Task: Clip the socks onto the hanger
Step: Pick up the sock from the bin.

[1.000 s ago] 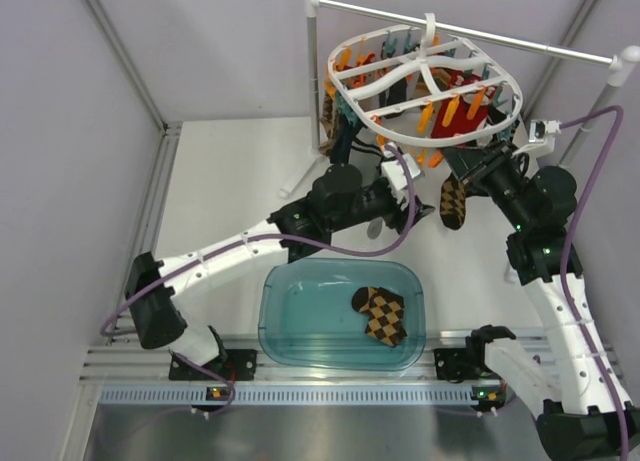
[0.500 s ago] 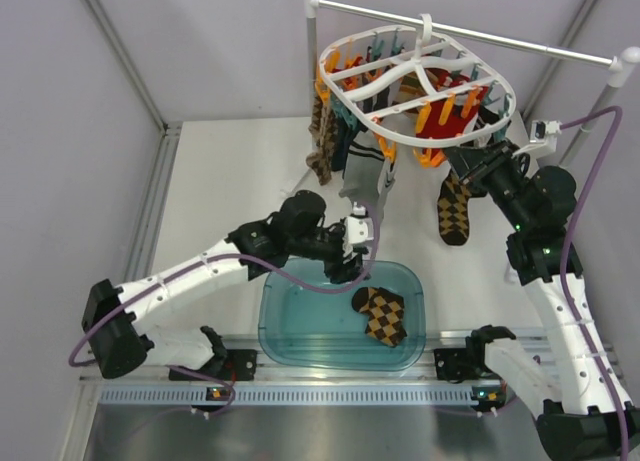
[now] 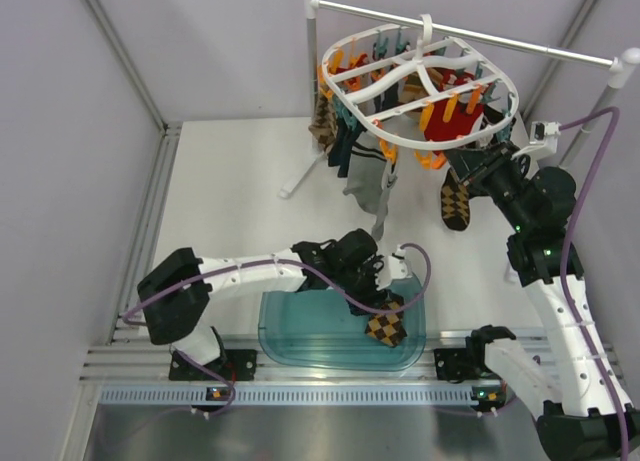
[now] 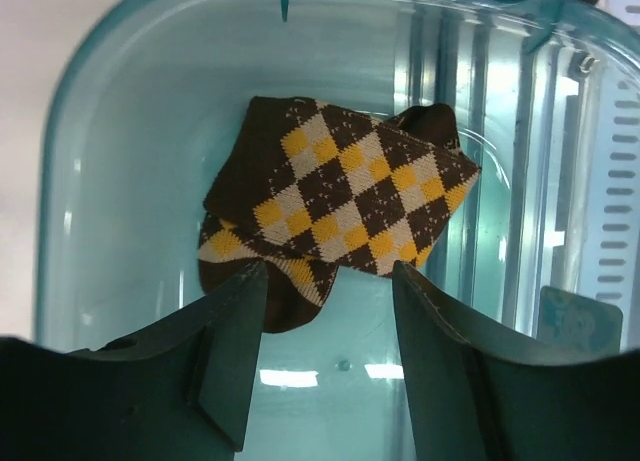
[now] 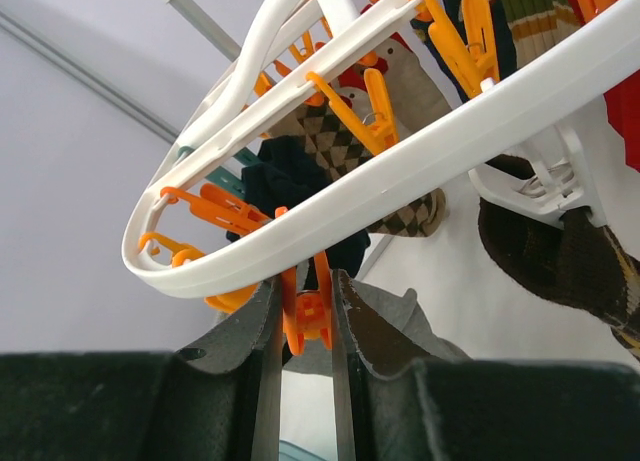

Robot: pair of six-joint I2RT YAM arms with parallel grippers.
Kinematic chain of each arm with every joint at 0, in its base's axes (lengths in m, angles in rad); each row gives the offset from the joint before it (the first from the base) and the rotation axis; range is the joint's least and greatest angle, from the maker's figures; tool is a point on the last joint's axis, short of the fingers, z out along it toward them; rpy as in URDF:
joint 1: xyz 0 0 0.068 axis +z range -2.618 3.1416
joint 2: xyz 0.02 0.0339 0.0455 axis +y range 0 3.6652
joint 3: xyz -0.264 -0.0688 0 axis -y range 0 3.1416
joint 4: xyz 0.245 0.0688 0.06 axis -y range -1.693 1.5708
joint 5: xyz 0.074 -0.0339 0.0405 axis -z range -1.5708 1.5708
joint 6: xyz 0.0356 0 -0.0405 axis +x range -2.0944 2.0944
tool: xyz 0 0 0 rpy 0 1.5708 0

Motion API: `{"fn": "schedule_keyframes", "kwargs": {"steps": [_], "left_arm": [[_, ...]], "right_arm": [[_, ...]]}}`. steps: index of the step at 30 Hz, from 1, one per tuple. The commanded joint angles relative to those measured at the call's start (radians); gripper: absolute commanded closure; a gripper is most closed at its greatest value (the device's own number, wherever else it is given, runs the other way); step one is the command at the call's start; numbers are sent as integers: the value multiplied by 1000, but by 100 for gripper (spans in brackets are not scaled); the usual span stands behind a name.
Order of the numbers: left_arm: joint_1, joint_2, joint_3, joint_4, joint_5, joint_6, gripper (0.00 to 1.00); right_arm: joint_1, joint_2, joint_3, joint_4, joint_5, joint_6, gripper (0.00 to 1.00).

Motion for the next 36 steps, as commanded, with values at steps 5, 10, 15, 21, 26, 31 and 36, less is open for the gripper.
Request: {"fn": "schedule_keyframes", "kwargs": {"steps": [5, 10, 15, 21, 26, 31, 36], "left_arm": [[-10, 91, 56, 97, -133, -291, 34], [-25, 137, 64, 119, -212, -368, 34], [-34, 175, 89, 132, -209, -421, 39], [-47, 212, 131, 111, -170, -402, 81], [-47, 157, 112, 91, -140, -363, 100], [-53, 16, 38, 93, -83, -273, 100], [-54, -4, 47, 2, -144, -355, 55]], "right_arm": [[5, -18, 3, 2, 20, -19, 100], [5, -24, -7, 2, 25, -21, 100], [5, -26, -10, 0, 28, -25, 100], [3, -27, -14, -1, 28, -32, 100], [3, -32, -17, -7, 30, -38, 100], [3, -35, -28, -3, 28, -41, 100], [3, -40, -33, 2, 28, -38, 100]]}}
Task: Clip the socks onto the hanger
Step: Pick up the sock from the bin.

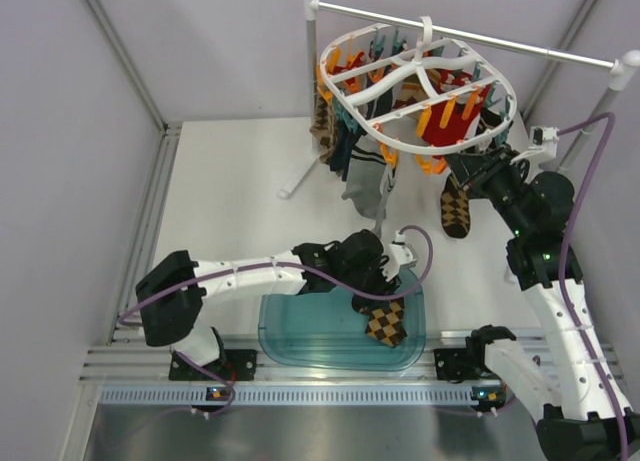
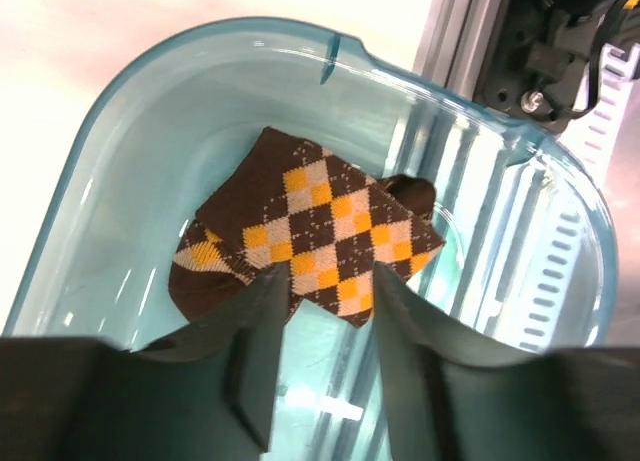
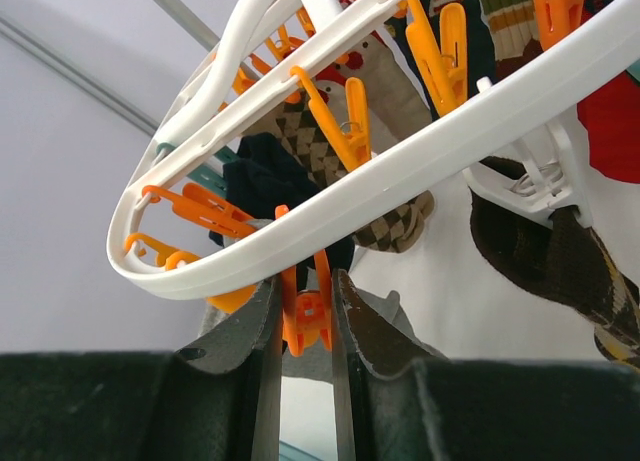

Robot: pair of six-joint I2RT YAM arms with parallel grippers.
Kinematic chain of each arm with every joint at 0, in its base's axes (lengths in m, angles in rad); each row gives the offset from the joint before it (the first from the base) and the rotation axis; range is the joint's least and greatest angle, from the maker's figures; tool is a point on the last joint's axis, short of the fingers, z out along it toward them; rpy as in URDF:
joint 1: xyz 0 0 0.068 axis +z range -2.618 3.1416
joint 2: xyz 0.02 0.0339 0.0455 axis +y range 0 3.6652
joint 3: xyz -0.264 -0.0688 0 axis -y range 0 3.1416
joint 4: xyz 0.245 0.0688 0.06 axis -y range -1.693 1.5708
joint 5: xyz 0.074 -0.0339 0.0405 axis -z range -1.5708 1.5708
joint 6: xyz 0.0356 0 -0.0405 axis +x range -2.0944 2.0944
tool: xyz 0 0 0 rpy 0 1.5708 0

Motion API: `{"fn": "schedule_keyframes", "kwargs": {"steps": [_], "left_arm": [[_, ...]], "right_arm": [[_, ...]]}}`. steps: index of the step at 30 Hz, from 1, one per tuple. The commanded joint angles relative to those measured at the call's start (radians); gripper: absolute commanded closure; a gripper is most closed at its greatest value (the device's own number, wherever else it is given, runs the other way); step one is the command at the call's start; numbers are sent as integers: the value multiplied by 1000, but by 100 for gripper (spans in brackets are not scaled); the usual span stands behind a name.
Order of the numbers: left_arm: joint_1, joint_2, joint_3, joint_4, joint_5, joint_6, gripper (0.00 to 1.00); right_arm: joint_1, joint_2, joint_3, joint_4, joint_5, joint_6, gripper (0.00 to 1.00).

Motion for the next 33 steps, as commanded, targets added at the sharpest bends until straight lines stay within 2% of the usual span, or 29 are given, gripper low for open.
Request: {"fn": "schedule_keyframes", "kwargs": {"steps": [1, 9, 14, 21, 23, 24, 26, 27, 30, 33], "left_arm": [[-2, -33, -20, -22, 14, -69, 53], [31, 77, -4, 16, 64, -307, 49], [40, 181, 67, -16, 16, -344, 48], [50, 227, 113, -34, -11, -367, 48], [48, 227, 114, -36, -12, -369, 52], [50, 227, 111, -31, -5, -367, 57], [48, 224, 105, -19, -11, -364, 80], [50, 224, 105, -16, -15, -358, 84], [50, 244, 119, -39, -57, -340, 82], [47, 250, 136, -59, -113, -324, 72]], "right_arm": [[4, -17, -1, 7, 13, -8, 100], [4, -26, -6, 3, 27, -15, 100], [4, -30, -21, 0, 28, -18, 100], [4, -20, -15, 7, 25, -24, 100], [4, -23, -17, 6, 25, -25, 100], [4, -23, -20, 6, 25, -27, 100], [4, -24, -21, 3, 25, -28, 100], [4, -26, -21, 1, 25, -28, 100], [4, -26, -20, -2, 27, -33, 100], [2, -27, -18, -5, 30, -38, 100]]}}
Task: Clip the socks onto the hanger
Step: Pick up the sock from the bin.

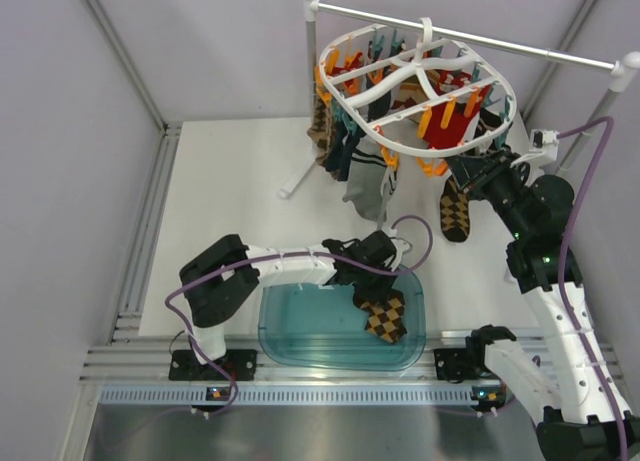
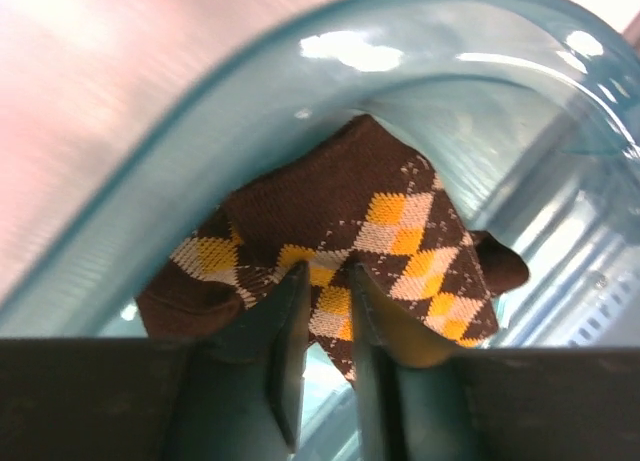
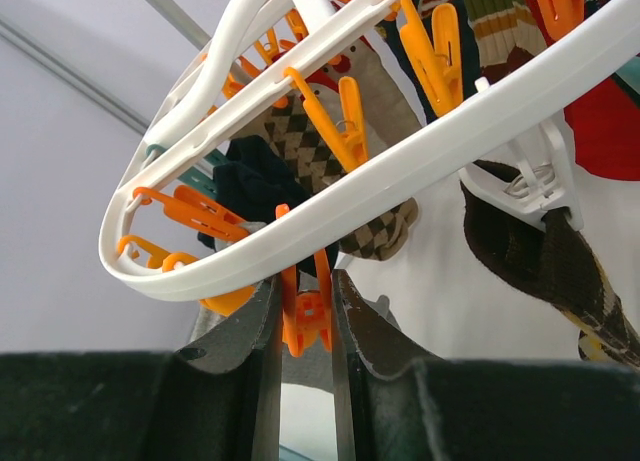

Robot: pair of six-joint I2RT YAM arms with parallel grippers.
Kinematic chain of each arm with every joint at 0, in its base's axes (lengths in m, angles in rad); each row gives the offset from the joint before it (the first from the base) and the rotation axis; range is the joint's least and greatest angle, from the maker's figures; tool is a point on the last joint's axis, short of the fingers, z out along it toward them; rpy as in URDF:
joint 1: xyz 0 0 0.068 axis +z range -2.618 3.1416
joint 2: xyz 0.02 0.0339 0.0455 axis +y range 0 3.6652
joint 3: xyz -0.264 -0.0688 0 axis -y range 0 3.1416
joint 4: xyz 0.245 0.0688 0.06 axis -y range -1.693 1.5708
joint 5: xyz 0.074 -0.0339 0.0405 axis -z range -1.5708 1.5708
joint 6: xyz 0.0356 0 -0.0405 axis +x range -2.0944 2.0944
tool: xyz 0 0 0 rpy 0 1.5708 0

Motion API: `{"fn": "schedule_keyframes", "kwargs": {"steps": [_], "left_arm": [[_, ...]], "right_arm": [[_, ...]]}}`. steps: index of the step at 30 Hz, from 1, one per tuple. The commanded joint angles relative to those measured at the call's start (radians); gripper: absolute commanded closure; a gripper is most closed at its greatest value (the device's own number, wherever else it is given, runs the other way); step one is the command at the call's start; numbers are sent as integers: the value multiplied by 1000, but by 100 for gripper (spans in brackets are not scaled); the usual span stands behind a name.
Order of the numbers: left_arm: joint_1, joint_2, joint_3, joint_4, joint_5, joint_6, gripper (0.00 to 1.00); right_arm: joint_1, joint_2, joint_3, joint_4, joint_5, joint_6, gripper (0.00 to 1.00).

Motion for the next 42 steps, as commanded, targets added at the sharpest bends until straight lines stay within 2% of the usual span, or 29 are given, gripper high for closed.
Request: {"fn": "schedule_keyframes", "kwargs": {"steps": [1, 3, 9, 12, 14, 15, 16, 20, 23, 28, 32, 33, 35, 36, 37, 40, 42], "left_arm": [[-1, 6, 52, -24, -88, 17, 68], [-4, -9, 70, -50, -123, 14, 60], [-56, -20, 90, -60, -177, 6, 52], [-80, 14, 110, -60, -190, 8, 52], [-80, 41, 115, -74, -191, 6, 55], [-79, 49, 118, -83, -222, 5, 60], [-80, 55, 118, -93, -227, 6, 73], [-79, 35, 113, -97, -218, 30, 93], [-80, -3, 96, -100, -204, 52, 100], [-96, -144, 47, -47, -132, 165, 100], [-120, -202, 42, -83, -88, 308, 100], [-123, -196, 53, -141, -86, 310, 100], [-122, -189, 67, -152, -86, 290, 100], [-126, -170, 75, -160, -88, 269, 90], [-131, -158, 94, -175, -83, 249, 67], [-168, -121, 99, -142, -123, 181, 45], [-182, -69, 110, -137, -161, 135, 43]], "right_arm": [[2, -9, 1, -7, 19, -18, 100], [0, -6, 3, -7, 19, -20, 100], [2, 6, 21, -19, 17, -31, 100], [2, 7, 23, -20, 19, -34, 100], [2, 6, 21, -22, 20, -32, 100], [2, 6, 21, -20, 20, -32, 100], [2, 6, 18, -17, 20, -31, 100], [2, 3, 14, -17, 20, -29, 100], [2, -5, 9, -19, 20, -28, 100], [2, -20, 6, -25, 23, -35, 100], [0, -23, 0, -26, 23, -38, 100], [2, -22, 0, -22, 23, -38, 100], [2, -22, 0, -23, 23, -38, 100], [2, -23, -2, -23, 23, -40, 100], [2, -23, -3, -23, 23, -40, 100], [2, -20, -9, -19, 25, -35, 100], [2, -19, -11, -17, 28, -35, 100]]}}
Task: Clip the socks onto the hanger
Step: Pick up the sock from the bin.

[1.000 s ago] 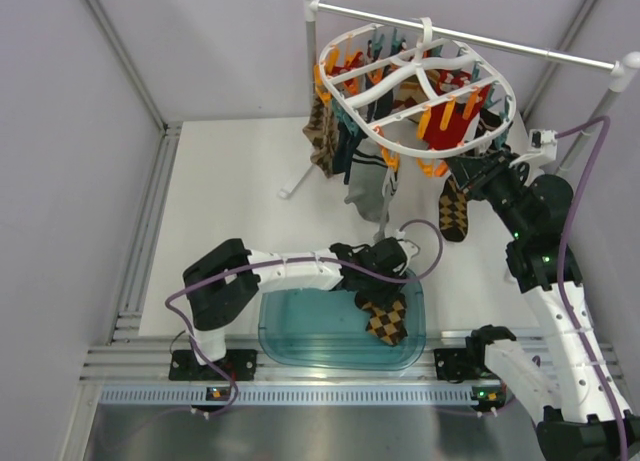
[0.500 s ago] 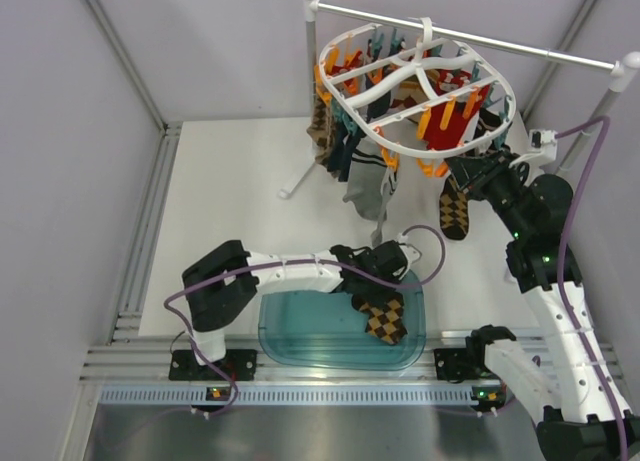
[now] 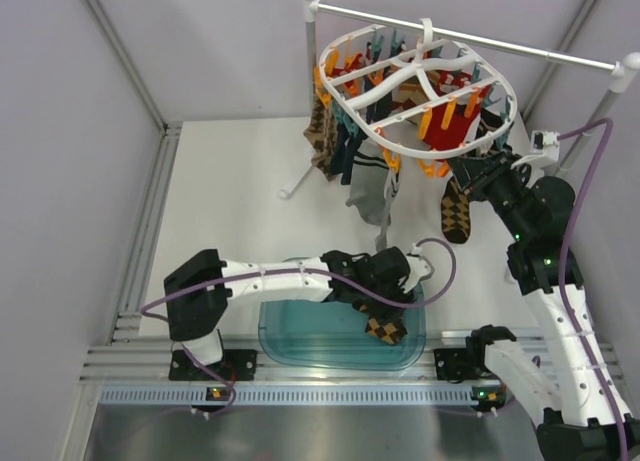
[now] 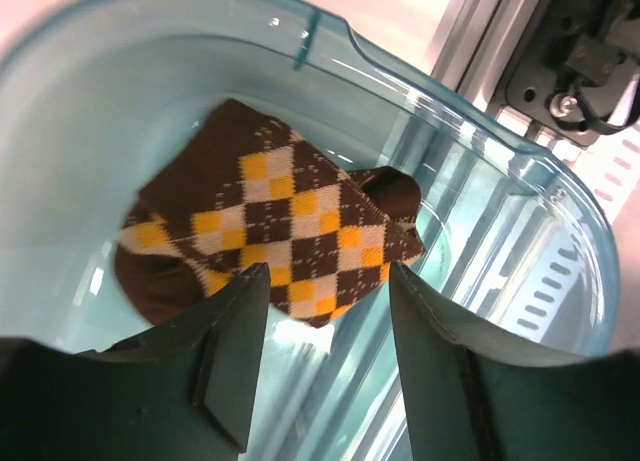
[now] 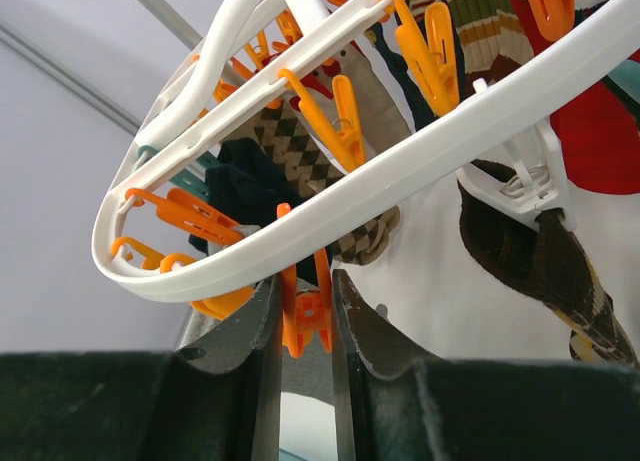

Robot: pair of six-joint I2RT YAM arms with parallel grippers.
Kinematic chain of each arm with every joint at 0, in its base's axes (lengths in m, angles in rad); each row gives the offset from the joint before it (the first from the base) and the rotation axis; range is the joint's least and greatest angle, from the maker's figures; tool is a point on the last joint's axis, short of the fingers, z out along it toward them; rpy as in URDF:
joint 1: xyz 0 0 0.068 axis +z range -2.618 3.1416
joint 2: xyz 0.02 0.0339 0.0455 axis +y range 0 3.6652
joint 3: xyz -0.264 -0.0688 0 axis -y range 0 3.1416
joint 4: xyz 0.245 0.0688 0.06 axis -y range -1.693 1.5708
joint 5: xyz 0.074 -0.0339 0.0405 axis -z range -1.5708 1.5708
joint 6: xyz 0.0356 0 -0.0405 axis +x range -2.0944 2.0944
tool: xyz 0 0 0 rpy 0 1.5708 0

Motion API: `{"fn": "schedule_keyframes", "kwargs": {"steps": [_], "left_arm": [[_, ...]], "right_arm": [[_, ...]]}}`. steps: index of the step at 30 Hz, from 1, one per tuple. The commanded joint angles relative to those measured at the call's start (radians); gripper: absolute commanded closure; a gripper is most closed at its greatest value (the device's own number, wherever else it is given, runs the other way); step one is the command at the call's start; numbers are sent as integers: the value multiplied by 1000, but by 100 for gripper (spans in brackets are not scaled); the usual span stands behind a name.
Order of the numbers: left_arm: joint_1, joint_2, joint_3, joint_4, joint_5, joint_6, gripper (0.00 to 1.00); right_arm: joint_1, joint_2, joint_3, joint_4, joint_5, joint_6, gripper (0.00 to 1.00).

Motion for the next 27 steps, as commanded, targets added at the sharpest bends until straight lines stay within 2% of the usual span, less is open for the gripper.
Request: {"fn": "schedule_keyframes", "kwargs": {"steps": [1, 7, 10, 11, 14, 17, 18, 21, 22, 25, 26, 27], "left_arm": [[-30, 79, 57, -6, -60, -84, 43], [-19, 214, 131, -41, -149, -136, 51], [-10, 237, 131, -42, -166, -130, 69], [-8, 233, 130, -42, -167, -121, 79], [-10, 195, 111, -38, -166, -98, 98], [-10, 115, 67, -21, -121, -40, 100], [-11, 46, 44, -6, -92, -12, 100], [-28, -122, -73, 72, -88, 149, 100], [-33, -166, -128, 100, -63, 245, 100], [-33, -342, -256, 168, -11, 405, 100], [-33, -380, -290, 209, 12, 539, 100], [-33, -449, -352, 221, 59, 609, 100]], "right_arm": [[4, -6, -12, -1, 18, -10, 100], [2, -10, -13, -6, 26, -22, 100], [2, -13, -19, -6, 26, -22, 100], [2, -14, -21, -6, 26, -22, 100], [2, -20, -21, -7, 24, -22, 100], [2, -23, -19, -9, 21, -25, 100], [4, -25, -18, -10, 21, -25, 100], [2, -29, -13, -13, 18, -27, 100], [4, -31, -13, -13, 18, -27, 100], [2, -31, -10, -13, 13, -24, 100], [0, -33, -10, -12, 13, -24, 100], [3, -31, -9, -10, 12, -22, 100]]}}
